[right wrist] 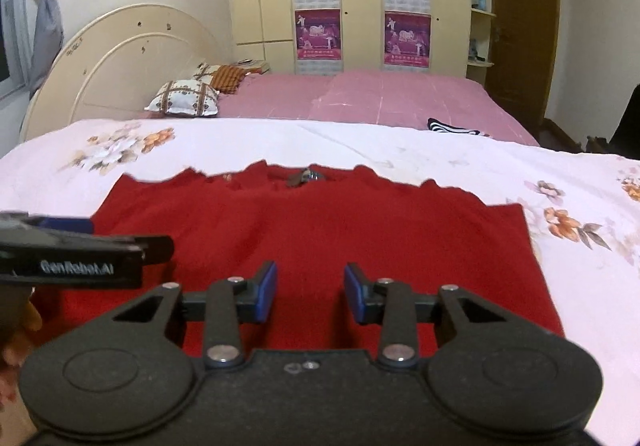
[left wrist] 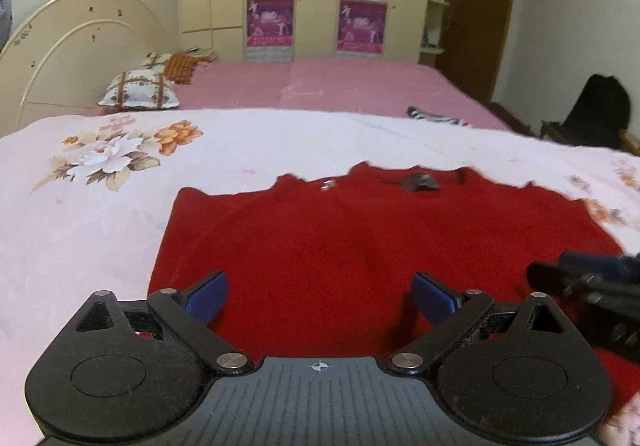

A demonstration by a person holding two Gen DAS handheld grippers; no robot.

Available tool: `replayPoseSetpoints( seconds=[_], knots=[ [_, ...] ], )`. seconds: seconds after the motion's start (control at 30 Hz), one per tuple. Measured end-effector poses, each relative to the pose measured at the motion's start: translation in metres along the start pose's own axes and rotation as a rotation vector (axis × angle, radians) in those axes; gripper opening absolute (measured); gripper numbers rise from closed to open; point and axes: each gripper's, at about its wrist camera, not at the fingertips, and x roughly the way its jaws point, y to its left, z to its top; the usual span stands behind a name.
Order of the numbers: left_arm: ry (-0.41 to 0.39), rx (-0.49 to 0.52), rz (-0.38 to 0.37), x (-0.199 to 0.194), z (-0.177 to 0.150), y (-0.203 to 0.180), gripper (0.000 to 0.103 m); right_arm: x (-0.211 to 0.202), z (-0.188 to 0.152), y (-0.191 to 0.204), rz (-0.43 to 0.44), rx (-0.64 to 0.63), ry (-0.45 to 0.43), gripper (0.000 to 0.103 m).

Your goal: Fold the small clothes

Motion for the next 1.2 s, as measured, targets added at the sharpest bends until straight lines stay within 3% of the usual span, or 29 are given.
replayPoseSetpoints(
  seconds=[0.17,0.4,0.5,0.63,0.77,0.9,0.97,1.1,1.2],
  knots=[
    [0.028,-0.04,0.096,0.023,-0.009,0.018,0.098,0.024,0.001,0.006,-0.002,-0.043,0.022,0.036],
    [0.031,-0.081,0.097,0.024,-0.01,0.028,0.098,0.034,-0.006,0.008,-0.024,-0.089,0.047,0.037],
    [0.014,-0.064,0.1,0.018,-0.009,0.024,0.098,0.022,-0.001,0.01,0.002,-0.074,0.003,0.039],
    [0.026,-0.078,0.109,0.013,-0.009,0.029,0.098,0.033,-0.01,0.014,-0.005,-0.11,0.061,0.039],
    [0.017,-0.089,0.09,-0.007,-0.012,0.033,0.098,0.018,-0.004,0.009,0.016,-0.035,0.043,0.04],
    [0.06,-0.104,0.076,-0.021,-0.022,0.037,0.098,0.004,-0.007,0.005,0.032,0.013,0.043,0.04],
    [0.078,-0.095,0.079,-0.026,-0.028,0.037,0.098,0.001,-0.011,0.005,0.028,0.017,0.051,0.042],
    [0.126,-0.099,0.076,-0.034,-0.044,0.037,0.098,-0.008,-0.019,0.006,0.012,0.028,0.07,0.055],
    [0.128,-0.095,0.088,-0.042,-0.052,0.035,0.098,-0.01,-0.028,0.007,-0.008,0.025,0.096,0.055]
  ],
)
